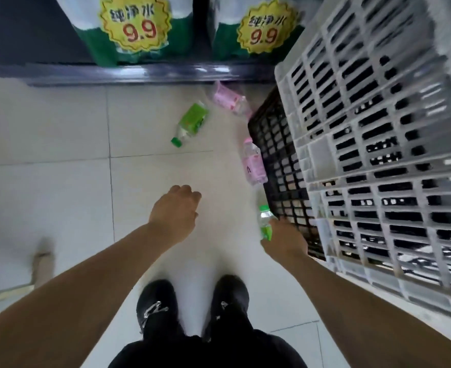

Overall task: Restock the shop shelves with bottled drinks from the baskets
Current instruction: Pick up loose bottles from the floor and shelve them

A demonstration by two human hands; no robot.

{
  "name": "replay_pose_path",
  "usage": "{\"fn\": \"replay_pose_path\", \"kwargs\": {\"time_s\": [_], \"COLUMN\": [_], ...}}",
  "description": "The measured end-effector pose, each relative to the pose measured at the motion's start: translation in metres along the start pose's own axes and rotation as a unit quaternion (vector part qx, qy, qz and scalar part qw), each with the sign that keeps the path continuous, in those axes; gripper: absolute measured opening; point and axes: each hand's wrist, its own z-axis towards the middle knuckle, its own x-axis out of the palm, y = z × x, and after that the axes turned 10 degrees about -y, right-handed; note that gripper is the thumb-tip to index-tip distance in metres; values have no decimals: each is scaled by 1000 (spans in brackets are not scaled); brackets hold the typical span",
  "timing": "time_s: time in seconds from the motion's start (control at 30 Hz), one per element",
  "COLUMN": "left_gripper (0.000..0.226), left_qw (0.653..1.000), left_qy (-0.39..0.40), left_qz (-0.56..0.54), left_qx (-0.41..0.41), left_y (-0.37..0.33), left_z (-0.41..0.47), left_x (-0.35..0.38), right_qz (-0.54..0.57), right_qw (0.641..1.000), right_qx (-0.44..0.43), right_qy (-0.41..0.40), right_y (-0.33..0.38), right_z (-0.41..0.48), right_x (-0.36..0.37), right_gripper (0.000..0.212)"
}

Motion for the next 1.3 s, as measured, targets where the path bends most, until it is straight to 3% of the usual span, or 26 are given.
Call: {"fn": "replay_pose_path", "kwargs": {"time_s": [0.1,0.3,0.37,0.43,0.57,0.7,0.87,1.1,1.3], "left_gripper": [36,33,34,34,32,31,33,51,88], "left_qw": [1000,998,998,997,996,996,996,991,991], "left_qy": [0,5,3,-2,-14,-26,-47,-85,-80], "left_qz": [15,48,57,62,79,78,78,99,108], "left_qx": [8,35,40,42,46,29,13,4,8], "left_y": [12,27,32,36,43,55,70,92,94], "left_z": [22,58,71,84,110,128,138,158,197], "left_x": [36,80,88,91,90,86,82,83,85], "right_qz": [-16,41,34,16,-76,-37,62,3,-22], "right_qw": [998,985,979,974,994,992,987,965,976], "right_qx": [52,166,199,221,56,-100,-126,-151,-149], "right_qy": [17,27,-6,-42,-62,-66,-74,-212,-158], "right_y": [-2,7,11,11,26,58,102,122,118], "right_z": [26,62,73,84,102,121,160,197,208], "right_x": [43,102,110,111,107,95,66,45,42], "right_gripper": [59,102,101,87,46,44,49,51,74]}}
